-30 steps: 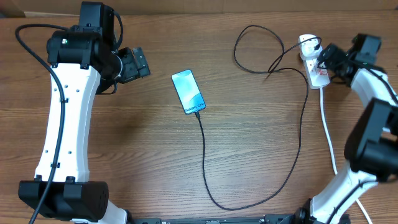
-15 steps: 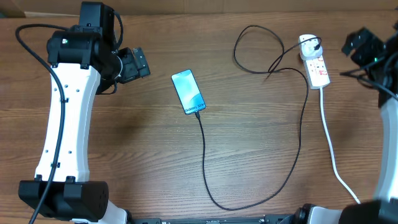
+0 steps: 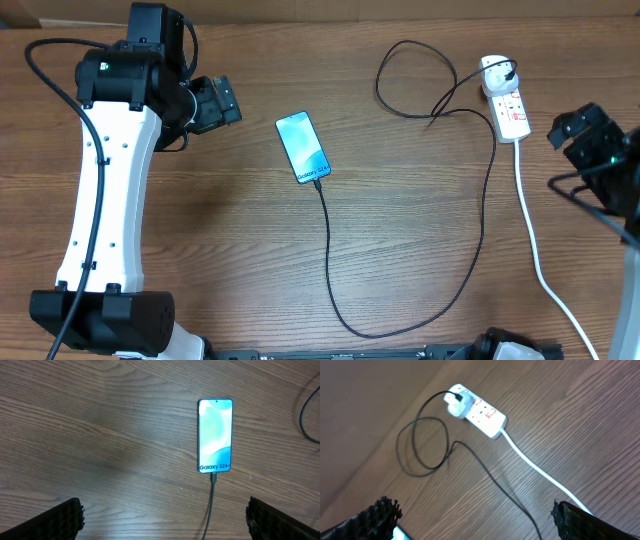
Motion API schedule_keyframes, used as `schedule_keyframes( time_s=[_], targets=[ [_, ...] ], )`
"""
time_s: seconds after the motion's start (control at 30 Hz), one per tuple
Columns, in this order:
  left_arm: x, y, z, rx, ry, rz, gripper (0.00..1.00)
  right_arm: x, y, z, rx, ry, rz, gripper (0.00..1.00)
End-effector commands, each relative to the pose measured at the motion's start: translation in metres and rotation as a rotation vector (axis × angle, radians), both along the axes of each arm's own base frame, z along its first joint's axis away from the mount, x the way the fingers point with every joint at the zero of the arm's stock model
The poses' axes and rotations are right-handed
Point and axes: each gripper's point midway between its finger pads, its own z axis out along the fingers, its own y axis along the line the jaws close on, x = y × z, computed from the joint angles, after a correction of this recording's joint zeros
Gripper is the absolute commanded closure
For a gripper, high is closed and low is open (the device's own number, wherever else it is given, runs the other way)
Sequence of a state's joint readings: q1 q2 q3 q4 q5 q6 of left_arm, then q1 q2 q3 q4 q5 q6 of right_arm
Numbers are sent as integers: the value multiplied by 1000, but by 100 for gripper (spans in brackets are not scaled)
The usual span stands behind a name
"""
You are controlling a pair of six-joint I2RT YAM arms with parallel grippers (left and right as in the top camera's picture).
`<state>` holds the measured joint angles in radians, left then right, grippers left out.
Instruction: Plug charger to phone and switch on socket
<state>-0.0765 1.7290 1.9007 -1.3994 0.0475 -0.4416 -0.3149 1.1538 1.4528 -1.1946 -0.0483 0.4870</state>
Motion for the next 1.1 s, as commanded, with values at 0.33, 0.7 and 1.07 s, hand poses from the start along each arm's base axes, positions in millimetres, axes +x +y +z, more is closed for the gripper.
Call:
schedule_keyframes(
  time_s=[0.33, 0.7, 1.07],
  targets=[
    [0, 4, -2, 10, 6, 8, 0, -50, 59, -7, 55, -13, 163, 0],
    [0, 4, -2, 10, 6, 8, 0, -49, 63, -29, 106, 100, 175, 0],
    [0, 4, -2, 10, 6, 8, 0, -32, 62, -55, 144, 212, 175, 0]
  ],
)
